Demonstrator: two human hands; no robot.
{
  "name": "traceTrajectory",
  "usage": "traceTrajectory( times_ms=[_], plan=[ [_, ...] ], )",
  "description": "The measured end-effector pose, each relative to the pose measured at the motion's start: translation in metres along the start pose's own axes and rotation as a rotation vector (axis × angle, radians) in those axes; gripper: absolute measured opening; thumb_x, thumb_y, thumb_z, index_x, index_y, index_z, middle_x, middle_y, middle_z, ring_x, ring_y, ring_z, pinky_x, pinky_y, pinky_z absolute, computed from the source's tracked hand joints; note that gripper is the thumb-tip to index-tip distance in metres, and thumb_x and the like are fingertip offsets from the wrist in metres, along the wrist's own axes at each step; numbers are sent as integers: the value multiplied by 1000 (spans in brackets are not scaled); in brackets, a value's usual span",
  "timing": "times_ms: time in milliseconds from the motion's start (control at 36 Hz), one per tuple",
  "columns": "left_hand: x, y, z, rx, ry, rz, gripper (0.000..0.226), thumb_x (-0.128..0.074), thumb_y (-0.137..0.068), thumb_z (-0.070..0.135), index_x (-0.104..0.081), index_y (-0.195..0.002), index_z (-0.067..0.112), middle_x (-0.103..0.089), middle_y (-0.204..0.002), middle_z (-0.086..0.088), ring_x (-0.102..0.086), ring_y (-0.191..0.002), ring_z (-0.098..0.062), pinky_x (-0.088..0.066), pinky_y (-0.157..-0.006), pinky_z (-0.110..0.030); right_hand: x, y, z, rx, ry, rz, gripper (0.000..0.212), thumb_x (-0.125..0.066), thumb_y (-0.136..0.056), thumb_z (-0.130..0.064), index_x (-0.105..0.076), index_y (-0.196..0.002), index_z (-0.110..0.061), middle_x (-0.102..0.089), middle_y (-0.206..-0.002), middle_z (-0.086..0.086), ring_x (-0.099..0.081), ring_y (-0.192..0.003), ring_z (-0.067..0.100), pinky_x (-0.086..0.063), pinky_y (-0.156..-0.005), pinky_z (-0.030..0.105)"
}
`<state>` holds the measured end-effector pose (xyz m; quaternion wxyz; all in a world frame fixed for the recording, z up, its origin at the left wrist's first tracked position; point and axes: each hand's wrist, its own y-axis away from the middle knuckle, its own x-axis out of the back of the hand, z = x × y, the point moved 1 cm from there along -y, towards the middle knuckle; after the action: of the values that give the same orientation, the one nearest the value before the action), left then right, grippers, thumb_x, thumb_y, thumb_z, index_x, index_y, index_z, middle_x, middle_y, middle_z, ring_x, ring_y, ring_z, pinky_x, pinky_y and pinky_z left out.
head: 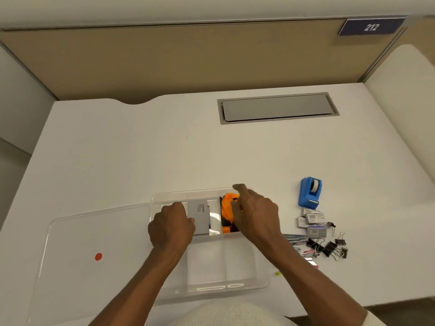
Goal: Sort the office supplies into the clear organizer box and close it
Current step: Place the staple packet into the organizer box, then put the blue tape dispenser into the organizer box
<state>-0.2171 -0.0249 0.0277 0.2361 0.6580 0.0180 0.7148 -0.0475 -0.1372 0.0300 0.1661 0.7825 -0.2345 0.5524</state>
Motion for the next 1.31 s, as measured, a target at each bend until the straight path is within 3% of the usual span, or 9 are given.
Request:
traceTrajectory(
  times_ms=[139, 306, 389, 611, 750, 861, 1056, 1167, 1306],
  plan=[
    [15, 1, 54, -176, 22, 95, 18, -73, -90, 34, -69, -97, 19, -72, -90, 1, -65, -76, -21, -51, -63, -29, 27, 4, 74, -214, -107, 231, 34, -68, -93, -30, -61, -126, -22, -75, -102, -3, -71, -78, 22, -49, -61, 30],
    [12, 3, 151, -470, 371, -88, 18, -71, -90, 36, -70, -82, 20, -76, -85, 5, -69, -81, -19, -58, -71, -35, 44, 9, 158, -523, -267, 323, 39, -71, -87, -23, -59, -124, -19, -71, -108, 5, -70, -91, 27, -54, -80, 39],
    [-8, 0, 201, -562, 443, -225, 13, -67, -95, 25, -73, -94, 13, -78, -99, -1, -70, -93, -22, -54, -77, -33, 42, 7, 183, -658, -322, 243, 57, -76, -86, -27, -54, -137, -14, -70, -121, 9, -69, -100, 25, -53, -91, 41],
    [-55, 1, 280, -439, 627, -710, 58, -30, -106, 54, -54, -130, 6, -60, -110, -7, -51, -85, -15, -40, -70, -30, 24, -1, 207, -806, -597, 133, 66, -77, -86, -25, -52, -144, -9, -67, -132, 12, -66, -114, 30, -58, -94, 53],
    [-55, 9, 295, -310, 803, -846, 75, -22, -102, 67, -47, -146, 11, -59, -137, -11, -60, -121, -24, -47, -100, -35, 18, -9, 206, -730, -573, 113, 41, -75, -85, -22, -66, -123, -9, -72, -117, 13, -68, -93, 26, -60, -86, 49],
    [-42, 11, 291, -236, 985, -899, 99, -9, -88, 83, -51, -146, 14, -58, -143, -12, -58, -127, -24, -40, -99, -29, 18, -12, 202, -728, -602, 158, 60, -84, -79, -28, -59, -131, -10, -67, -126, 10, -66, -108, 27, -58, -94, 52],
    [-5, 7, 277, -267, 1091, -770, 96, -7, -91, 80, -60, -134, 12, -65, -124, -14, -60, -108, -22, -48, -100, -40, 23, -14, 170, -660, -646, 323, 65, -88, -74, -29, -54, -129, -18, -66, -122, 2, -70, -97, 20, -58, -85, 40],
    [21, 15, 253, -318, 1082, -720, 81, -7, -93, 77, -64, -102, 21, -64, -97, -2, -61, -97, -21, -46, -89, -36, 29, -14, 138, -642, -712, 379, 60, -87, -76, -27, -54, -126, -20, -67, -119, -1, -72, -91, 14, -60, -81, 38],
    [38, 23, 203, -295, 1043, -545, 84, -9, -95, 73, -63, -123, 15, -69, -114, -14, -67, -101, -24, -47, -87, -32, 35, -16, 88, -533, -718, 370, 48, -83, -79, -27, -59, -120, -21, -71, -115, -3, -73, -88, 14, -59, -74, 34]
  ],
)
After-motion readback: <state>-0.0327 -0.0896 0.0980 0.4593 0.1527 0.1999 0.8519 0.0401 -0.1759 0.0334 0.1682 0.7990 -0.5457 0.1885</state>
